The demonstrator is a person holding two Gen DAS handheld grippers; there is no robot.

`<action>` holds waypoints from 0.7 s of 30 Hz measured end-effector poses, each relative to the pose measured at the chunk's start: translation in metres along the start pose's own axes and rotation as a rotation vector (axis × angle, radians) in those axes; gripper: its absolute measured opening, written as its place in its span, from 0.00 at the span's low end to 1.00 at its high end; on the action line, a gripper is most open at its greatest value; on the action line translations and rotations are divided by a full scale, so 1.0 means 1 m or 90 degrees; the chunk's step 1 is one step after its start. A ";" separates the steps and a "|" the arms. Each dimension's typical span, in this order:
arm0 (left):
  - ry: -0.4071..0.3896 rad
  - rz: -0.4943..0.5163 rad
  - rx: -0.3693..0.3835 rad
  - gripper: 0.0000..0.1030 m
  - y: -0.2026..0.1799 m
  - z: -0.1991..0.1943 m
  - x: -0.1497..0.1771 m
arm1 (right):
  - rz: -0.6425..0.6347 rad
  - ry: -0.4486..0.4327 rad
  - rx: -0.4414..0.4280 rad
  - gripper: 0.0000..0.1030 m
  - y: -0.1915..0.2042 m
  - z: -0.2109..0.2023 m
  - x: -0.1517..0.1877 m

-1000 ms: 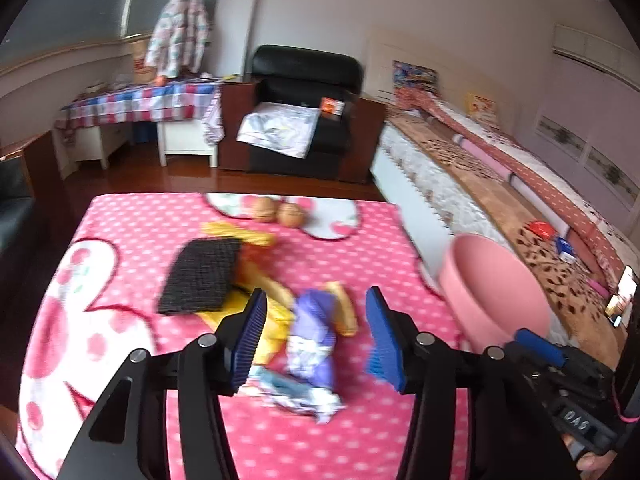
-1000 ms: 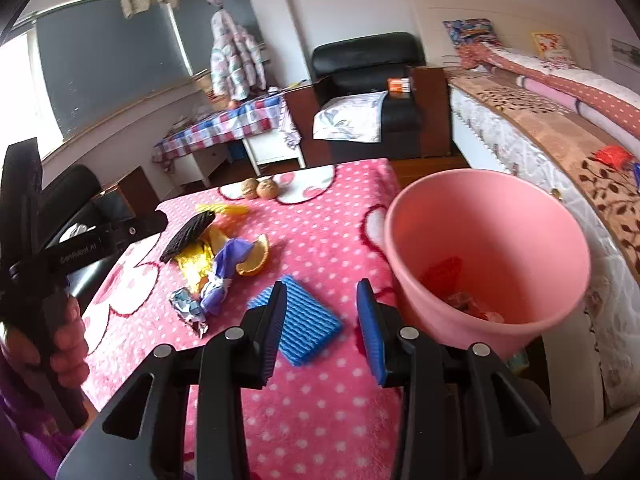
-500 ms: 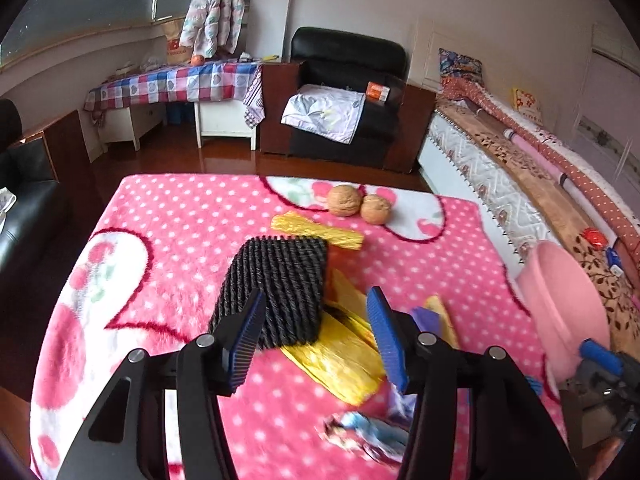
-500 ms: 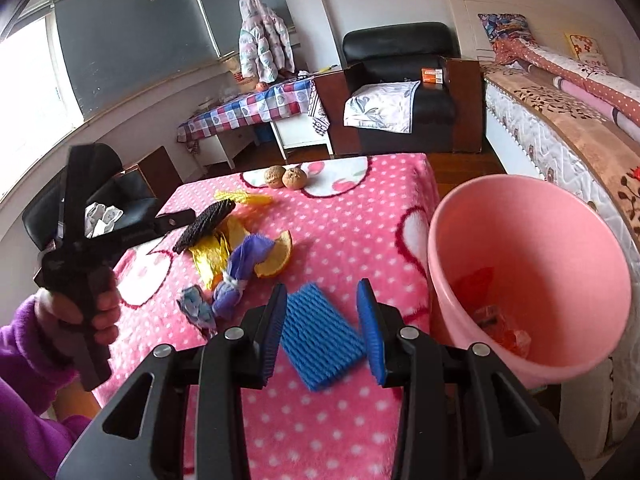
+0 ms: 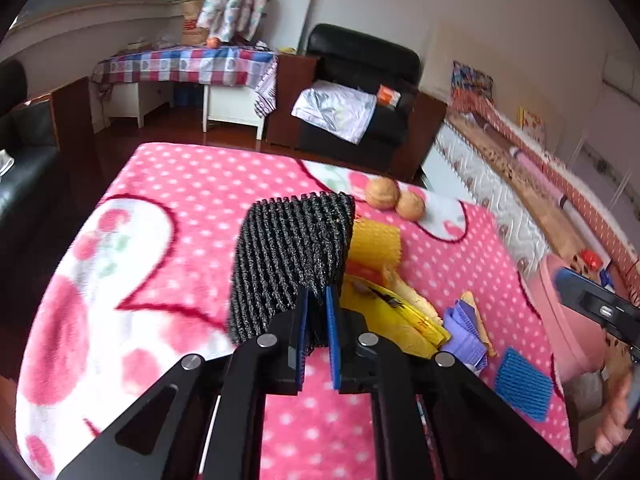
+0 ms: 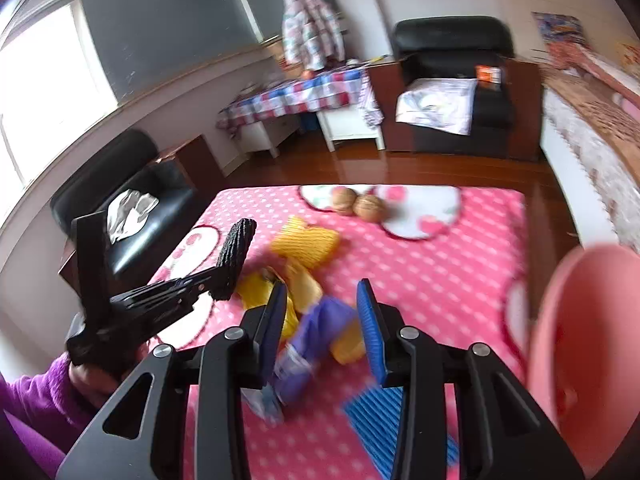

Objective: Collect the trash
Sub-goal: 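Grasp the black mesh net with the left tool while the right tool grasps the yellow mesh net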

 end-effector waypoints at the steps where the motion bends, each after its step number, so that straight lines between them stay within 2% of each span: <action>1: -0.004 -0.003 -0.002 0.08 0.004 -0.004 -0.001 | -0.012 0.009 -0.004 0.36 0.006 0.011 -0.005; 5: -0.027 -0.030 -0.009 0.08 0.025 -0.022 -0.003 | -0.034 0.051 -0.011 0.36 0.020 0.057 -0.017; 13: -0.050 -0.041 -0.020 0.08 0.050 -0.039 -0.009 | -0.026 0.127 0.009 0.36 0.009 0.135 -0.031; 21: -0.043 -0.056 -0.016 0.08 0.059 -0.031 -0.014 | -0.016 0.169 0.021 0.36 -0.010 0.172 -0.034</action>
Point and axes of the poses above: each gripper's, at about its wrist camera, not at the fingertips, and z roughly the way its jaws point, y to its left, x to its underside, the point moved 9 cm from there along z, roughly the way its jaws point, and after that the axes turned 7 degrees about -z, right-handed, at the moved point
